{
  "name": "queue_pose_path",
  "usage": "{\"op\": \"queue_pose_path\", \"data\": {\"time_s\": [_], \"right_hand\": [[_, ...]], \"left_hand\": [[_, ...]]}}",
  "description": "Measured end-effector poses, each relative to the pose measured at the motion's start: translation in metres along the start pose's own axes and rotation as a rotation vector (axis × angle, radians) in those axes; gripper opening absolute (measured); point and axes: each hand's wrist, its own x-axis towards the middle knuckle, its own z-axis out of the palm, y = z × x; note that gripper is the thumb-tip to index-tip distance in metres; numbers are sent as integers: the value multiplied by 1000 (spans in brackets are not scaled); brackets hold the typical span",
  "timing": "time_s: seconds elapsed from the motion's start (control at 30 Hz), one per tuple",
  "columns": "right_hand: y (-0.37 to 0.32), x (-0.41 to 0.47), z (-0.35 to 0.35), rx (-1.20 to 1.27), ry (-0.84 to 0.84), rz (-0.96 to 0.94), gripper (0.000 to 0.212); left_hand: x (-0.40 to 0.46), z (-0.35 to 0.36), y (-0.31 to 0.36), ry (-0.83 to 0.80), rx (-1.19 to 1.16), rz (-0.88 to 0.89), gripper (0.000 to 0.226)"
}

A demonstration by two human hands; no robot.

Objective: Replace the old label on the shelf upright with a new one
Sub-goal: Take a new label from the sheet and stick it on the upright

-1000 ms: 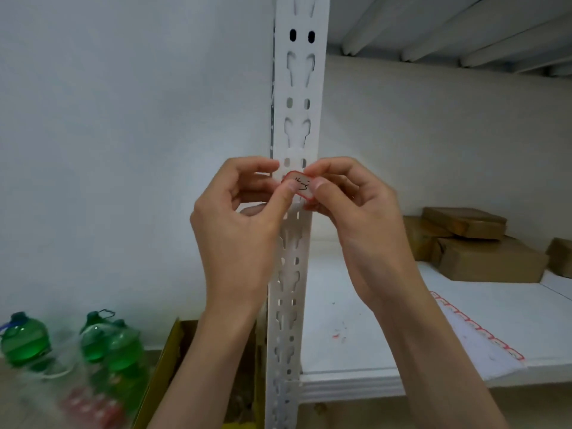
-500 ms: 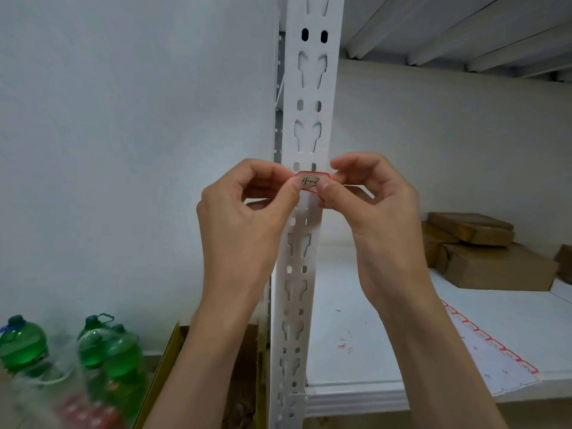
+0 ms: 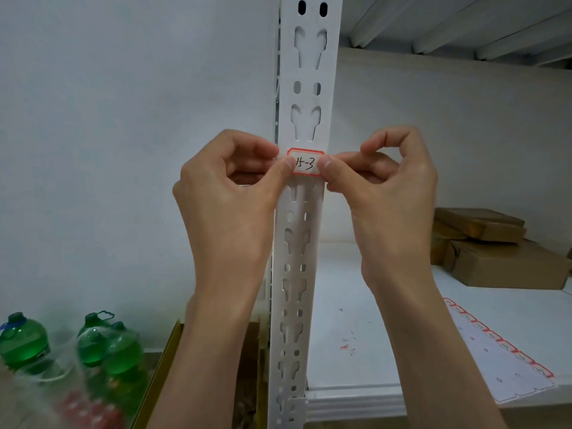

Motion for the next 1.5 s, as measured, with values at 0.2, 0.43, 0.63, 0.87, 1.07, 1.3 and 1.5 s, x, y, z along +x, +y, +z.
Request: {"op": "queue_pose_path", "data": {"time_s": [0.2,0.43,0.63,0.87,1.07,1.3,1.5], "right_hand": [[0,-1,2,-83,-3,-13,37],[-2,-1,4,-140,30,-97,39],[-2,-2,8,-173,49,-129,39],[-2,-2,10,-180,72,-143,38],[-1,-2,11,-199,81,-151,37],[0,-2,11,-233,86,-176,37],[2,-3,15,-315,114,-193,36]], "left_hand": [[0,1,3,6,92,29,17],[-1,2,5,8,114,26,19],[-2,3,7,9,129,41,21],[-3,5,7,14,139,58,23],[-3,6,7,19,145,57,23],[-4,8,7,26,147,62,23],[-5,10,5,33,179,73,23]]}}
